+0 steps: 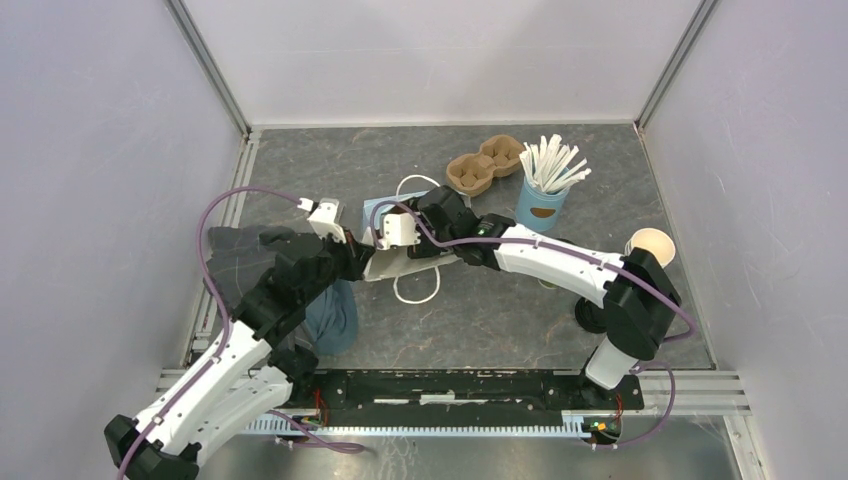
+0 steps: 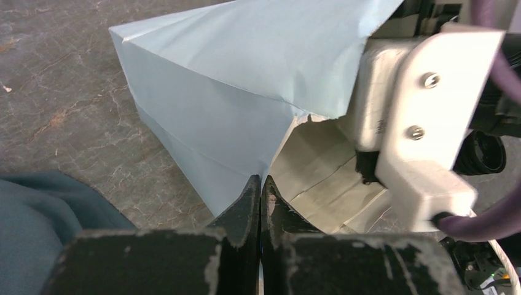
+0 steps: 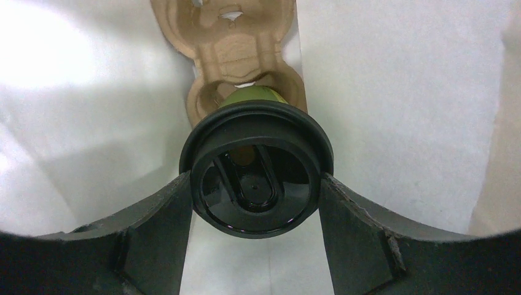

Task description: Pack the takeout coffee

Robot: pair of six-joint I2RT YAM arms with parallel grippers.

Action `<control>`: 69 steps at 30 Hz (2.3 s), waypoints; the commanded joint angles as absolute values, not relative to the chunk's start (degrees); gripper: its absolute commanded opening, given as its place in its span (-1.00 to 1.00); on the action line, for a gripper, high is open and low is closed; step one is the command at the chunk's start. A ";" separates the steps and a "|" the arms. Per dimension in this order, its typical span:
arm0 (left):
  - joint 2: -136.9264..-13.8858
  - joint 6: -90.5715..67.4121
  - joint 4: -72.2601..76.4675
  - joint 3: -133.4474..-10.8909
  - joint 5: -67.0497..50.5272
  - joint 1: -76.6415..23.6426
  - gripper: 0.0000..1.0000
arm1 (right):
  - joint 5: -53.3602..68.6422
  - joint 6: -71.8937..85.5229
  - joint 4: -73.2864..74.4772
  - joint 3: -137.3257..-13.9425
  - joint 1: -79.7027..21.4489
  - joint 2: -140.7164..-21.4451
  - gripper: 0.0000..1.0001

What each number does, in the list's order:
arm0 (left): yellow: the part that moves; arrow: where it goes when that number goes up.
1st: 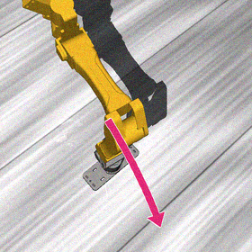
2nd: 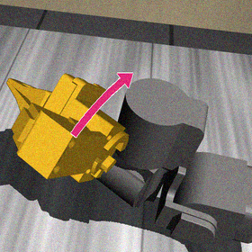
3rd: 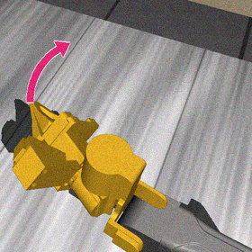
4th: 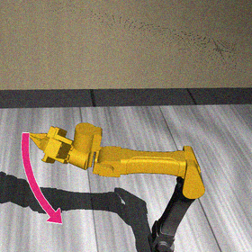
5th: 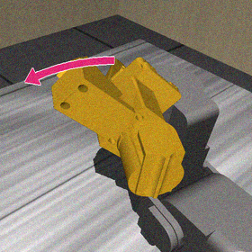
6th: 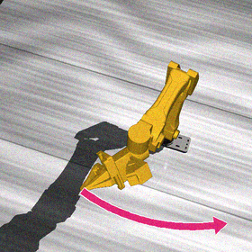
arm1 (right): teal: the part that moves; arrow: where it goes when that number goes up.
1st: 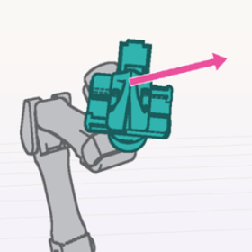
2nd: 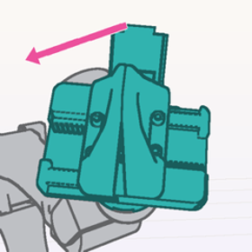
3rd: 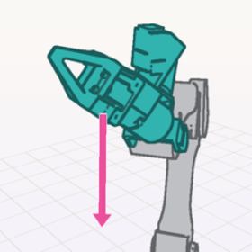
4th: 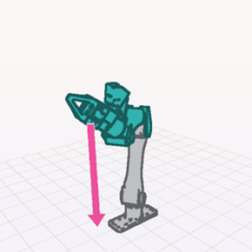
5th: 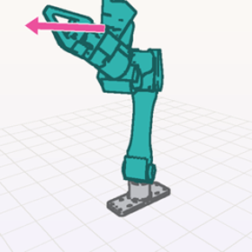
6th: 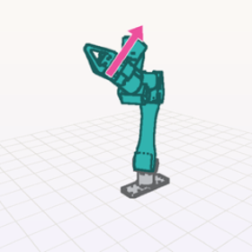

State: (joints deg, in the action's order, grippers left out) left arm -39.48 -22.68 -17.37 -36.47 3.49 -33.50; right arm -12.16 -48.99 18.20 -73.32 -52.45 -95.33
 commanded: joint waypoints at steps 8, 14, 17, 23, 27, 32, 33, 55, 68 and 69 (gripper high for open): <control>-44.54 -22.71 -23.99 -48.25 -3.63 -33.67 -0.97 | -7.90 -45.01 15.01 -70.16 -52.11 -91.59 -0.05; -45.87 -24.80 -26.99 -50.81 -7.57 -33.66 -0.96 | -6.40 -41.58 13.29 -64.59 -52.12 -87.01 -0.05; -46.01 -26.49 -28.72 -51.61 -9.66 -33.62 -0.96 | -5.29 -40.11 13.73 -63.00 -52.18 -84.78 -0.04; -45.57 -30.79 -31.07 -51.96 -13.72 -33.66 -0.96 | -3.36 -38.85 16.12 -61.03 -52.15 -82.69 -0.05; -45.84 -32.83 -33.84 -52.68 -14.84 -33.62 -0.96 | -2.02 -38.32 18.63 -62.00 -52.20 -82.60 -0.05; -46.78 -35.43 -37.36 -53.91 -14.50 -33.70 -0.97 | -0.41 -37.70 22.47 -63.99 -52.18 -83.99 -0.04; -47.48 -35.72 -38.04 -54.29 -14.88 -33.67 -0.96 | -0.19 -37.83 23.54 -64.51 -52.19 -84.52 -0.04; -48.86 -35.41 -45.38 -51.99 -12.00 -33.57 -0.96 | -5.75 -30.93 8.94 -55.60 -52.12 -81.27 -0.06; -52.58 -28.68 -49.22 -58.30 -14.46 -33.51 -0.96 | -5.98 -31.03 9.83 -56.14 -52.44 -82.91 -0.08; -53.14 -28.44 -49.45 -59.00 -14.51 -33.49 -0.97 | -5.99 -31.39 11.43 -57.32 -52.43 -84.02 -0.08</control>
State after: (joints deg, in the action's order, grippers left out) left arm -51.79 -32.84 -44.95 -55.22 -12.62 -33.52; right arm -4.93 -32.73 9.85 -55.64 -52.56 -81.60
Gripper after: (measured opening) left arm 0.022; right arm 0.736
